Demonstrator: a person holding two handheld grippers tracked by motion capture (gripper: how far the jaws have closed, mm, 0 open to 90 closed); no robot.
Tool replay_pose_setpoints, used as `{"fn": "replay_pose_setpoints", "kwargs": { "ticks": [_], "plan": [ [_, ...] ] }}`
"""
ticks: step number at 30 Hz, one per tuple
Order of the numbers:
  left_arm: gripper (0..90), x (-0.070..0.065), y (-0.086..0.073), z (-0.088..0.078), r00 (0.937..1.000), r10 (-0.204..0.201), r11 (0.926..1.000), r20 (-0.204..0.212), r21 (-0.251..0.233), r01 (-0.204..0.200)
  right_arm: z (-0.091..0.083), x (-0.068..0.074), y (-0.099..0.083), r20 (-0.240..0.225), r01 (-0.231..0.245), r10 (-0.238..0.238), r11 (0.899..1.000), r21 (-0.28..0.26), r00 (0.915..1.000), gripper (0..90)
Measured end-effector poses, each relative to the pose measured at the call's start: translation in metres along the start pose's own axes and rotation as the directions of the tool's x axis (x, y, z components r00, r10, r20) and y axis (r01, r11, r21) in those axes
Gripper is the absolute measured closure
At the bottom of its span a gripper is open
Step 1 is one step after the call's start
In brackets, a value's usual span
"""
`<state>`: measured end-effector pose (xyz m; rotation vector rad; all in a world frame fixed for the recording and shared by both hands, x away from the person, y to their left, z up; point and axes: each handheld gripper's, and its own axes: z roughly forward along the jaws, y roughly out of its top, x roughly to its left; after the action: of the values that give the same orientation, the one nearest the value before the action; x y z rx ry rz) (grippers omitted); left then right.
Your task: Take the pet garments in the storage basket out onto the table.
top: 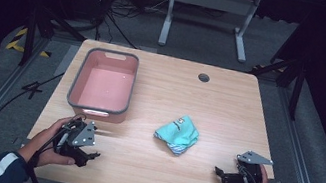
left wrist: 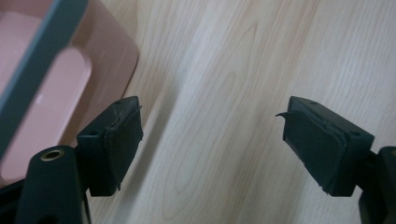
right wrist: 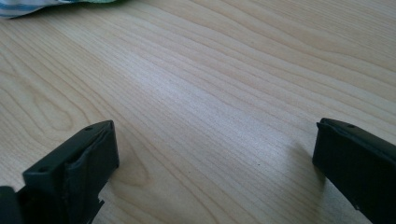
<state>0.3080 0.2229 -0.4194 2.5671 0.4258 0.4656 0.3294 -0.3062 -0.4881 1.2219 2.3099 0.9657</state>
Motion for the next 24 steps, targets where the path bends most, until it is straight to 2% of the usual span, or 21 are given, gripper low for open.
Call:
{"fn": "replay_pose_setpoints", "kwargs": {
  "ticks": [1, 5, 9, 10, 11, 12, 13, 15, 16, 18, 19, 21, 22, 24],
  "plan": [
    [20.0, 0.002, -0.008, 0.004, 0.9997, -0.022, 0.9997, 0.011, -0.003, 0.022, 0.000, 0.000, 0.000, 0.000, 0.000, 0.000, 1.000, 0.000, 1.0000, 0.5],
    [19.9, 0.007, -0.025, 0.009, 0.9986, -0.053, 0.9985, 0.010, -0.014, 0.053, 0.000, -0.001, 0.000, -0.007, 0.000, 0.000, 1.000, 0.001, 1.0000, 0.1],
    [18.0, 0.009, -0.038, 0.014, 0.9983, -0.058, 0.9983, 0.002, 0.009, 0.058, 0.000, -0.001, 0.000, -0.008, 0.001, -0.001, 1.000, 0.001, 1.0000, 0.1],
    [18.1, 0.010, -0.043, 0.016, 0.9972, -0.074, 0.9972, 0.005, 0.004, 0.074, 0.000, -0.001, 0.000, -0.008, 0.001, -0.001, 1.000, 0.001, 1.0000, 0.1],
    [18.1, 0.013, -0.054, 0.018, 0.9936, -0.112, 0.9937, 0.013, -0.003, 0.112, 0.000, -0.001, 0.000, -0.008, 0.001, -0.001, 1.000, 0.001, 1.0000, 0.2],
    [17.9, 0.013, -0.054, 0.018, 0.9936, -0.112, 0.9937, 0.013, -0.003, 0.112, 0.000, -0.001, 0.000, -0.008, 0.001, -0.001, 1.000, 0.001, 1.0000, 0.2],
    [17.9, 0.015, -0.061, 0.020, 0.9897, -0.143, 0.9895, 0.010, -0.022, 0.143, 0.000, -0.001, 0.000, -0.008, 0.001, -0.001, 1.000, 0.000, 1.0000, 0.1],
    [17.1, 0.019, -0.071, 0.022, 0.9780, -0.207, 0.9759, 0.025, -0.064, 0.208, 0.000, -0.001, 0.000, -0.008, 0.001, -0.001, 1.000, 0.001, 1.0000, 0.1],
    [16.8, 0.020, -0.075, 0.023, 0.9732, -0.227, 0.9699, 0.038, -0.082, 0.229, 0.000, -0.001, 0.000, -0.008, 0.001, -0.001, 1.000, 0.001, 1.0000, 0.1],
    [16.3, 0.023, -0.082, 0.022, 0.9644, -0.261, 0.9587, 0.039, -0.105, 0.264, 0.000, -0.001, 0.000, -0.008, 0.001, -0.001, 1.000, 0.001, 1.0000, 0.1],
    [15.8, 0.023, -0.085, 0.023, 0.9579, -0.283, 0.9513, 0.050, -0.113, 0.287, 0.000, -0.001, 0.000, -0.008, 0.001, -0.001, 1.000, 0.001, 1.0000, 0.1],
    [14.9, 0.025, -0.091, 0.024, 0.9358, -0.345, 0.9272, 0.074, -0.128, 0.352, 0.000, -0.001, 0.000, -0.008, 0.001, -0.001, 1.000, 0.001, 1.0000, 0.1],
    [14.6, 0.024, -0.094, 0.025, 0.9309, -0.358, 0.9190, 0.074, -0.149, 0.365, 0.000, -0.001, 0.000, -0.008, 0.001, -0.001, 1.000, 0.001, 1.0000, 0.1],
    [14.5, 0.023, -0.094, 0.025, 0.9289, -0.364, 0.9164, 0.069, -0.153, 0.370, 0.000, -0.001, 0.000, -0.008, 0.001, -0.001, 1.000, 0.001, 1.0000, 0.1]
  ]
}}
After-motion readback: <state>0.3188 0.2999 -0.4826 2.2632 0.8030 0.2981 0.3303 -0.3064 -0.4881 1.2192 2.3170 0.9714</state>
